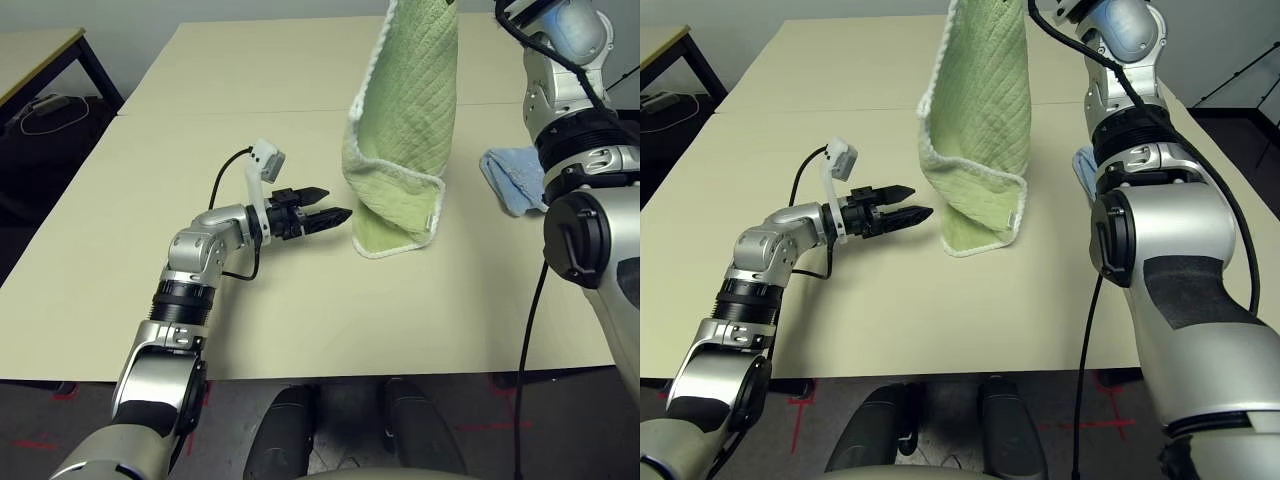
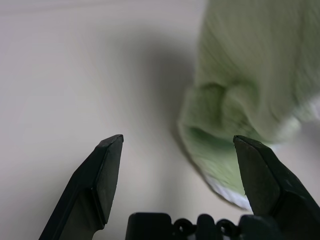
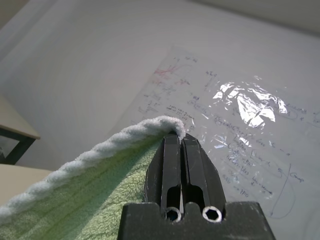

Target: Fold the towel and set it aside.

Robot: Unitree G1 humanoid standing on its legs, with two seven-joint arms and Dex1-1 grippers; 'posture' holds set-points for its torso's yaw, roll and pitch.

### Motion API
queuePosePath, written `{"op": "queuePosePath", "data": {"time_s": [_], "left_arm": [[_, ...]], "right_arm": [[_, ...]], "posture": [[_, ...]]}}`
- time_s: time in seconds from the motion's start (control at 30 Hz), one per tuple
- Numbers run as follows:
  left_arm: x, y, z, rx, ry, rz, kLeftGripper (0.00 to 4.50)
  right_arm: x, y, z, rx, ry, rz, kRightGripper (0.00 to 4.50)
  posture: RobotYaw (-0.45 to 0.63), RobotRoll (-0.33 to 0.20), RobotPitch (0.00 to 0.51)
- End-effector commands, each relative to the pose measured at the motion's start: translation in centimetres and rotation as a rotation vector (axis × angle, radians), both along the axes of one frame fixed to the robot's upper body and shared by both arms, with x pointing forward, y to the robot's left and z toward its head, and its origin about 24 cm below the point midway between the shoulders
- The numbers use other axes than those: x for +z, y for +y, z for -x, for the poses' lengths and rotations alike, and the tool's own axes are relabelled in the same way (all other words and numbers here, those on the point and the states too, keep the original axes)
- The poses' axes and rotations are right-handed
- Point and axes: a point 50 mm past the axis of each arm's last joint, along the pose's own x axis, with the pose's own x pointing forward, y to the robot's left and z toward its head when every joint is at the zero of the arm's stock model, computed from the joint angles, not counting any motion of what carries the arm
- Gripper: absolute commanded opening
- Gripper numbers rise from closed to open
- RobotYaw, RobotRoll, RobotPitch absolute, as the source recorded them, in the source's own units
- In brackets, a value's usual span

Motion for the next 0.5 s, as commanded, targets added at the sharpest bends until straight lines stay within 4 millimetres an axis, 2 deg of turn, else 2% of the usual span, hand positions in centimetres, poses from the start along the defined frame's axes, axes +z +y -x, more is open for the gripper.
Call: {"op": "queuePosePath", "data": {"time_s": [0.03, 0.27, 0.5], "left_arm": [[1.4, 0.0, -0.3, 0.099, 0.042, 0.026, 4.50], [4.7, -1.5, 0.9, 0.087, 0.043, 0.138, 4.50], [5.8, -1.7, 1.1, 0.087, 0.066, 0.183, 4.50]], "right_arm": [[-0.2, 0.1, -0.2, -0.021, 0.012, 0.010, 0.04], [-1.8, 0.5, -0.9, -0.038, 0.082, 0.015, 0.04], [-4.2, 1.5, -1.5, -0.015, 0.154, 0.046, 0.04]], "posture": [[0.10, 0.000, 0.129], [0.11, 0.000, 0.137], [0.12, 0.000, 0.141]]}}
